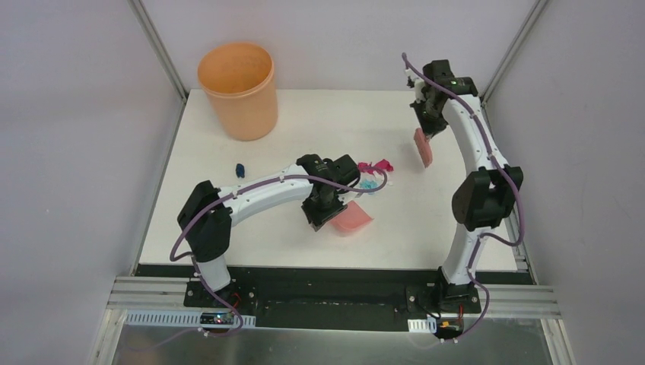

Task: Sweep away the paper scraps from the table

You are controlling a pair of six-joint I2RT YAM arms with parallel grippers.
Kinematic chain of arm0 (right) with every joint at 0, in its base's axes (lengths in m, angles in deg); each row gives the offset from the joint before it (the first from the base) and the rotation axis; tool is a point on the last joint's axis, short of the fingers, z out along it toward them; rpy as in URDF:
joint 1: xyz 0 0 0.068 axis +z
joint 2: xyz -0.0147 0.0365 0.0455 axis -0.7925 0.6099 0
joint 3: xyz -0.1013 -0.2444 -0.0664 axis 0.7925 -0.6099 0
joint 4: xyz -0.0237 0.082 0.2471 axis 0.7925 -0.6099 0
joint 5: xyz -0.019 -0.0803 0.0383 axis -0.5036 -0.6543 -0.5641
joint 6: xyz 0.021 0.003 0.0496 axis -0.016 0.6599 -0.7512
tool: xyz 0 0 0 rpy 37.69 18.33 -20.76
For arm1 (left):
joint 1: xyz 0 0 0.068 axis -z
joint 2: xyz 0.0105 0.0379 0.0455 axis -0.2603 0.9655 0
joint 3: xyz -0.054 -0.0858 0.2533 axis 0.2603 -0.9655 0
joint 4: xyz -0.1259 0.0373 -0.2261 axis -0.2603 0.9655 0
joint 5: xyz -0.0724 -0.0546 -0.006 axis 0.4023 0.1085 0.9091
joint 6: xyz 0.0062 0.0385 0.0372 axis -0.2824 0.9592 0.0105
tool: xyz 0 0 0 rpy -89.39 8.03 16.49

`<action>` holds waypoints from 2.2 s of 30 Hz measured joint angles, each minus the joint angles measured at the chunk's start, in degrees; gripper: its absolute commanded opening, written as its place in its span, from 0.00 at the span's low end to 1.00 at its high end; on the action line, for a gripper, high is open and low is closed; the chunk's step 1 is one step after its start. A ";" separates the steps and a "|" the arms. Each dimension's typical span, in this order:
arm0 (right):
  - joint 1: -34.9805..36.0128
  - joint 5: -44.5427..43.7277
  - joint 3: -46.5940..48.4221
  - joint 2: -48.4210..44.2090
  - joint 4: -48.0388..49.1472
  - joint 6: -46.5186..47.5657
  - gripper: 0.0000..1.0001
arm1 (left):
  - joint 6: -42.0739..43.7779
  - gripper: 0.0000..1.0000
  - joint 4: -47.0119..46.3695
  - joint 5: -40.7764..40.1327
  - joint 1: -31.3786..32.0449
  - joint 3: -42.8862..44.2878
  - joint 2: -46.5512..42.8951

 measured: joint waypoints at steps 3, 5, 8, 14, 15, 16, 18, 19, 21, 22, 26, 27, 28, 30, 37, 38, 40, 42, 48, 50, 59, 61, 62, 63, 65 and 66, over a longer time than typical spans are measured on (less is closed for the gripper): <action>3.30 -0.98 2.67 4.04 -0.50 0.22 0.00 | 1.18 0.00 -0.15 -0.61 0.00 0.81 1.51; 5.64 -0.87 3.82 6.12 -0.74 0.15 0.00 | 1.51 0.00 -0.48 -0.92 -0.11 1.09 2.45; 8.87 0.00 4.22 7.82 -1.97 -0.20 0.00 | 1.62 0.00 -0.87 -0.76 -1.03 1.64 4.31; 13.70 4.72 4.26 8.17 -4.39 -0.85 0.00 | 1.40 0.00 -2.71 2.38 -6.01 2.21 7.30; 14.34 6.40 4.15 8.17 -4.83 -1.22 0.00 | 1.36 0.00 -2.91 3.69 -7.50 2.64 7.52; 14.82 8.46 3.80 7.98 -5.22 -1.66 0.00 | 1.36 0.00 -3.06 4.68 -8.74 3.13 7.72; 15.32 12.81 2.78 7.04 -5.81 -2.49 0.00 | 1.22 0.00 -3.91 6.43 -10.99 4.04 7.80; 15.54 15.96 1.92 5.97 -6.23 -3.10 0.00 | 1.20 0.00 -4.39 6.99 -12.00 4.26 7.80; 15.80 20.20 1.01 3.85 -7.19 -3.82 0.00 | 1.18 0.00 -4.94 7.85 -13.14 4.35 7.80; 15.93 21.53 0.61 2.67 -7.61 -4.02 0.00 | 1.20 0.00 -4.74 8.41 -13.22 4.33 7.80; 15.96 25.00 -0.15 -2.16 -9.01 -4.72 0.00 | 1.20 0.00 -5.35 9.92 -12.72 4.28 7.80; 15.72 25.46 -0.15 -3.34 -9.20 -4.85 0.00 | 1.20 0.00 -5.64 10.05 -12.70 4.17 7.78; 15.43 25.79 -0.15 -4.42 -9.27 -4.92 0.00 | 1.22 0.00 -6.10 10.10 -12.70 3.76 7.61; 14.19 26.75 -0.15 -6.19 -9.14 -5.33 0.00 | 1.36 0.00 -6.93 10.08 -12.68 2.51 7.10; 7.96 24.98 0.04 -7.91 -7.89 -6.10 0.00 | 1.66 0.00 -5.22 3.39 -9.81 0.42 3.04; 7.76 24.04 0.04 -7.91 -7.56 -6.12 0.00 | 1.66 0.00 -4.48 1.95 -8.83 0.42 2.03; 7.89 22.45 -0.22 -7.98 -6.51 -6.14 0.00 | 1.55 0.00 -2.78 -0.37 -7.28 0.42 0.46; 8.26 20.85 -1.07 -7.98 -5.18 -6.14 0.00 | 1.40 0.00 -0.28 -2.49 -5.68 0.42 -0.90; 9.86 15.47 -4.13 -7.76 -2.97 -6.08 0.00 | 0.24 0.00 3.93 -4.98 -3.67 -1.09 -2.73; 10.80 13.62 -4.81 -7.32 -2.14 -6.03 0.00 | -0.17 0.00 4.79 -5.07 -3.34 -1.88 -2.99; 16.59 13.16 -6.97 -1.62 -1.40 -6.10 0.00 | -0.28 0.00 4.94 -4.07 -2.93 -2.56 -0.15; 17.29 16.37 -7.56 -1.36 -2.10 -6.16 0.00 | -0.26 0.00 4.35 -3.74 -2.93 -1.95 2.40; 17.40 18.21 -7.65 -1.36 -2.25 -6.25 0.00 | -0.26 0.00 3.85 -3.65 -2.93 -1.64 3.91; 17.40 20.26 -7.67 -1.36 -2.34 -6.34 0.00 | -0.28 0.00 3.45 -3.54 -2.93 -1.49 4.92; 17.38 24.52 -8.15 -1.49 -2.29 -6.49 0.00 | -0.28 0.00 2.71 -3.23 -2.95 -1.29 6.54; 17.35 26.58 -8.59 -1.68 -2.43 -6.69 0.00 | -0.28 0.00 2.45 -3.08 -2.95 -1.29 6.86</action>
